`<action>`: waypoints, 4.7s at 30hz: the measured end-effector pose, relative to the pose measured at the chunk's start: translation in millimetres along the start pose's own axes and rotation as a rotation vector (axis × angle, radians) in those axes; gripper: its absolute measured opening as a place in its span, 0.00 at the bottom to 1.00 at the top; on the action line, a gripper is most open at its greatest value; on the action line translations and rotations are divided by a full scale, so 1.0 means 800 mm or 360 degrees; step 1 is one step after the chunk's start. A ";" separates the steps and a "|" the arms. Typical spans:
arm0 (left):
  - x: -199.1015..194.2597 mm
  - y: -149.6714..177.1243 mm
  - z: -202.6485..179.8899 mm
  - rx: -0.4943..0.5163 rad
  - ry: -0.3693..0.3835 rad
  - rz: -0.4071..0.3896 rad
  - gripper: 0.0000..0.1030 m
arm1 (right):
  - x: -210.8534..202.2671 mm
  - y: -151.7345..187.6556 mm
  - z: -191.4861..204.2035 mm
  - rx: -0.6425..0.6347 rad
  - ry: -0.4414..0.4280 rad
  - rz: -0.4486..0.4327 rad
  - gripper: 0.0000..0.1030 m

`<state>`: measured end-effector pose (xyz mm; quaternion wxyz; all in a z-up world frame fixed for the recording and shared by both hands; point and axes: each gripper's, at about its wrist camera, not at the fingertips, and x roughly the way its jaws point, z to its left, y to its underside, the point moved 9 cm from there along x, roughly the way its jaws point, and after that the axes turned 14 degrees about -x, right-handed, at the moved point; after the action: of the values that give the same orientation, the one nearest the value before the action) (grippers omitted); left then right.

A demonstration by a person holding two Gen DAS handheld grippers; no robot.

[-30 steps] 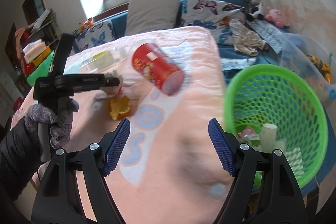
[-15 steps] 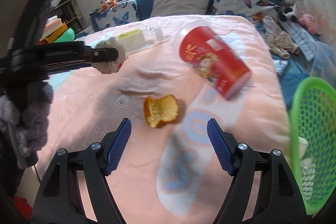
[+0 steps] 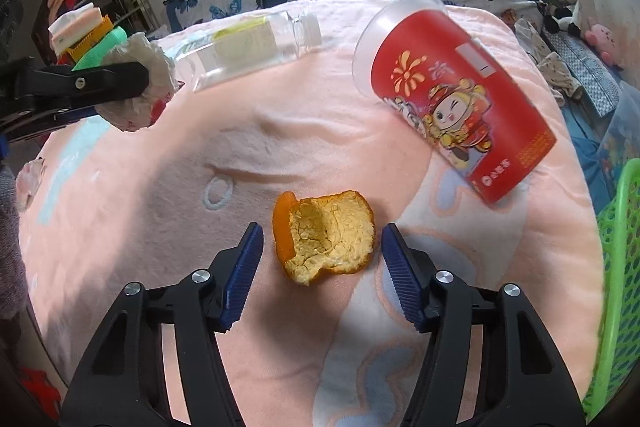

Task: Collect trash
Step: 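Grasp the orange peel with the right tool, then drop the orange peel into the basket with the right tool while the left tool drops the tissue, then grasp the red paper cup with the right tool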

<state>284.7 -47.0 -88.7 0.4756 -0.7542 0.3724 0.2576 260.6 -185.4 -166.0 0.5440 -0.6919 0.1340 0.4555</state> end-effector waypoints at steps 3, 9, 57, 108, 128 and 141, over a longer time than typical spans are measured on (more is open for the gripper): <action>0.003 0.002 0.000 -0.0003 0.0000 0.0009 0.44 | 0.002 0.001 0.001 -0.0029 0.0044 0.0005 0.51; 0.006 0.007 -0.008 0.0006 0.0007 0.0020 0.44 | -0.004 0.002 0.001 -0.0025 0.0038 -0.0018 0.40; 0.042 0.139 -0.335 0.0622 0.0357 0.0235 0.44 | -0.245 0.222 -0.278 0.0754 0.0644 -0.0178 0.53; 0.025 0.056 -0.162 0.0492 0.0090 0.0081 0.64 | -0.239 0.090 -0.171 0.0340 0.0431 -0.0285 0.75; 0.043 -0.101 0.024 0.0310 -0.0279 -0.0066 0.84 | -0.101 -0.048 -0.115 -0.0184 0.0153 -0.0043 0.83; 0.115 -0.129 0.039 0.0482 -0.0307 0.0084 0.89 | -0.015 -0.069 -0.126 -0.0277 0.0026 0.0113 0.84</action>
<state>421.6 -19.7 -116.0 0.6103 -0.6357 0.3794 0.2820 340.5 -256.8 -122.2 0.4643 -0.7350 0.1227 0.4787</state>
